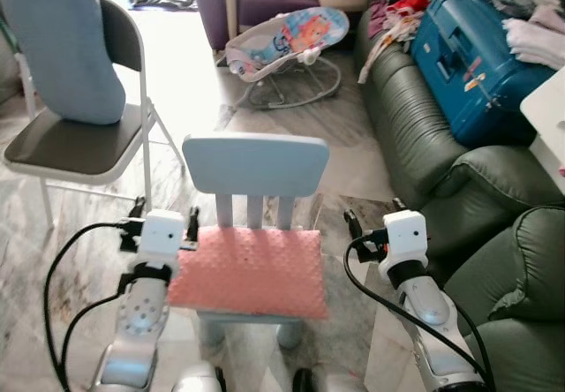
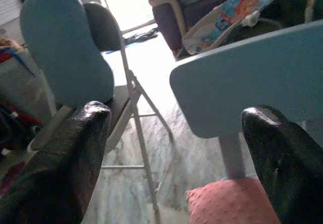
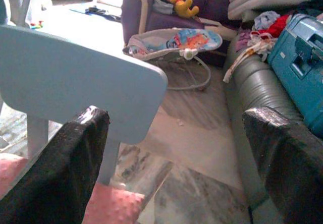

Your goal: Move the pillow to the sofa

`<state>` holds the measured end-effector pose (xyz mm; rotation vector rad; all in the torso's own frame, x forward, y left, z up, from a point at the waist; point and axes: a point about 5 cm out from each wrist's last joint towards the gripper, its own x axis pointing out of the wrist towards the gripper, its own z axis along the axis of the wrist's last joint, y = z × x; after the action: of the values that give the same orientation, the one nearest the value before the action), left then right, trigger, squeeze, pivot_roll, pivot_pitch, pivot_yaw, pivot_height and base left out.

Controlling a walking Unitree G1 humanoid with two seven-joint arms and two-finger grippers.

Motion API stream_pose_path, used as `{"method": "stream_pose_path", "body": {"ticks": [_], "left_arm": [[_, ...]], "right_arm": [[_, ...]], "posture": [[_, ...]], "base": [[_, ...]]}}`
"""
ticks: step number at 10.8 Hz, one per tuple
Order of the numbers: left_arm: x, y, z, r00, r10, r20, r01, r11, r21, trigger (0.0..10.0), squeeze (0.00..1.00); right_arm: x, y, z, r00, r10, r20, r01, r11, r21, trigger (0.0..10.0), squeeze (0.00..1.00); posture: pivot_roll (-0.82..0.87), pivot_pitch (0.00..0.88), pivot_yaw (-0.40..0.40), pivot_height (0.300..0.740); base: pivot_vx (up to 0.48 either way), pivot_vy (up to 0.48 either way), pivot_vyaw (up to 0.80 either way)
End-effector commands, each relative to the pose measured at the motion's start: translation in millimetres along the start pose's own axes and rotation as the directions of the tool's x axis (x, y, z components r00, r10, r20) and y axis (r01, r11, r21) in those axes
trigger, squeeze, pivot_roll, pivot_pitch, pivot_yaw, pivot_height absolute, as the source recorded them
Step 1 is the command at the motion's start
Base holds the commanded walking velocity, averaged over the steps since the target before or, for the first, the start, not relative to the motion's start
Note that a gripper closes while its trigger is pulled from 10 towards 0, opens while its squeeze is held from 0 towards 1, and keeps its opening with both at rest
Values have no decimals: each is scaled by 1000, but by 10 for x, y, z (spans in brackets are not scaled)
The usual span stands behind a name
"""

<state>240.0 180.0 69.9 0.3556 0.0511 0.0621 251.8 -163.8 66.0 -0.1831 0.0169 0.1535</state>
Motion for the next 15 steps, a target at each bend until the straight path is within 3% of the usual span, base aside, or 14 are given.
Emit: {"method": "stream_pose_path", "body": {"ticks": [1, 7, 10, 15], "left_arm": [[-24, 15, -24, 1000, 11, -17, -11, 1000, 12, 10000, 0], [-46, 34, -13, 1000, 16, -20, -15, 999, 32, 10000, 0], [-51, 192, -46, 997, 68, -36, -65, 996, 58, 10000, 0], [51, 197, 14, 996, 84, -21, -82, 994, 72, 10000, 0]], "right_arm": [[-20, -35, 1, 1000, -13, -4, 13, 1000, 8, 10000, 0], [-85, 33, -15, 1000, -1, -11, 2, 999, 43, 10000, 0], [-35, 24, -14, 1000, 5, -24, -4, 999, 50, 10000, 0], [52, 62, 17, 1000, 11, -4, -11, 998, 57, 10000, 0]], "posture": [[-6, 114, -47, 675], [3, 150, -50, 580], [22, 174, -64, 580], [14, 164, -33, 576]], "base": [[0, 0, 0], [0, 0, 0], [0, 0, 0], [0, 0, 0]]}}
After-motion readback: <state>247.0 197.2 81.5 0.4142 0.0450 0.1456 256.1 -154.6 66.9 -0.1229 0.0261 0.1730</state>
